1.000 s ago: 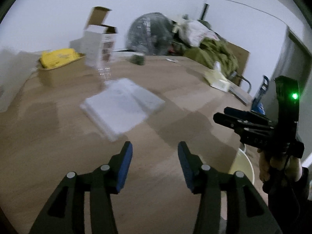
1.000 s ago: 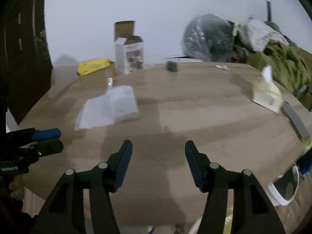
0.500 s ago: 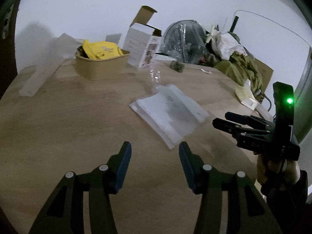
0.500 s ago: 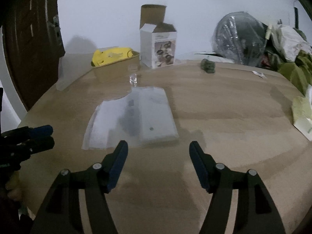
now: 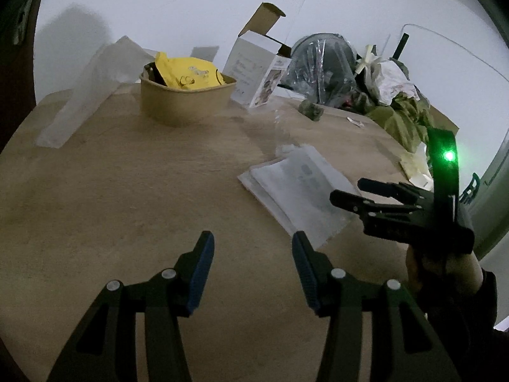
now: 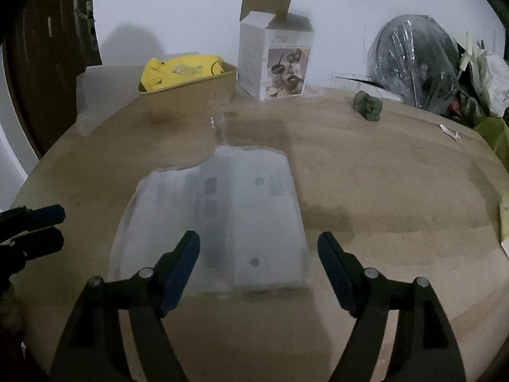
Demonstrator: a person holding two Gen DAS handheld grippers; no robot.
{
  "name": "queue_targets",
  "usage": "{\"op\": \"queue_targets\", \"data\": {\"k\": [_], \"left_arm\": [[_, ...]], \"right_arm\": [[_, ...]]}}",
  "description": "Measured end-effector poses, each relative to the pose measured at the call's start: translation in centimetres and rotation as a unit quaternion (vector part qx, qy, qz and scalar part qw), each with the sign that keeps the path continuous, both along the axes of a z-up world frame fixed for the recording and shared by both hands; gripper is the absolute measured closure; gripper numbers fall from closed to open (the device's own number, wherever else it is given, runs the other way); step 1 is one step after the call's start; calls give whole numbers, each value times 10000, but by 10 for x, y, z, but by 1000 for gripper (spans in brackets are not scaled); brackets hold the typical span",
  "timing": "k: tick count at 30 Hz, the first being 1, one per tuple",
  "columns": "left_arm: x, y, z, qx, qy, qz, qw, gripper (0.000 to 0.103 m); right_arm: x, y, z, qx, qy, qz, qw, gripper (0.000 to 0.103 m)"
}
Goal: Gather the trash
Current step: 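Move both tools back over the white paper sheet on the table, then grasp the white paper sheet with the right tool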
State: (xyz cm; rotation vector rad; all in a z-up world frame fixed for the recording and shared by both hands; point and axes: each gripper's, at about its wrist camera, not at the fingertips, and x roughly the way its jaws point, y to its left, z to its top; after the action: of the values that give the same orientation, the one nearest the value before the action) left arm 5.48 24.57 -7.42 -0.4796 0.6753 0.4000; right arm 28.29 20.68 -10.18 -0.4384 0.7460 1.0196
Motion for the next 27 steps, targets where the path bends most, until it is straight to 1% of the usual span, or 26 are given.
{"op": "queue_targets", "data": {"k": [3,6,10,12,14,15,17,18,19,20,23,27], "left_arm": [[1,3,-1,-24,17,3,10000,52],[0,5,-2,-51,36,26,10000,52],[0,7,-2,-60,52,34,10000,52],[-1,7,-1,-49,62,34,10000,52],[-1,8,-1,-35,81,37,10000,52],[-2,8,-1,-30,91,41,9999,52],[-1,8,-1,-30,136,34,9999,52],[0,8,-1,-29,174,15,9998,52],[1,8,0,-10,202,-8,9998,52],[2,7,1,18,217,-35,9998,52],[7,6,4,100,285,-150,9994,52],[13,5,7,162,357,-244,9989,52]], "right_arm": [[0,7,-2,-131,-107,48,9998,28],[2,12,-7,-303,-87,71,9995,28],[5,18,-10,-407,-48,82,9991,28],[3,17,-11,-399,-45,124,9991,31],[1,17,-10,-366,-34,191,9991,42],[0,17,-10,-351,-27,208,9992,46],[-2,17,-9,-327,-24,247,9992,65],[-3,18,-9,-322,-5,279,9991,70],[-4,17,-8,-319,14,326,9990,79],[-5,17,-8,-321,19,346,9989,85],[-7,14,-5,-242,38,404,9989,91],[-9,2,7,38,57,382,9992,93]]}}
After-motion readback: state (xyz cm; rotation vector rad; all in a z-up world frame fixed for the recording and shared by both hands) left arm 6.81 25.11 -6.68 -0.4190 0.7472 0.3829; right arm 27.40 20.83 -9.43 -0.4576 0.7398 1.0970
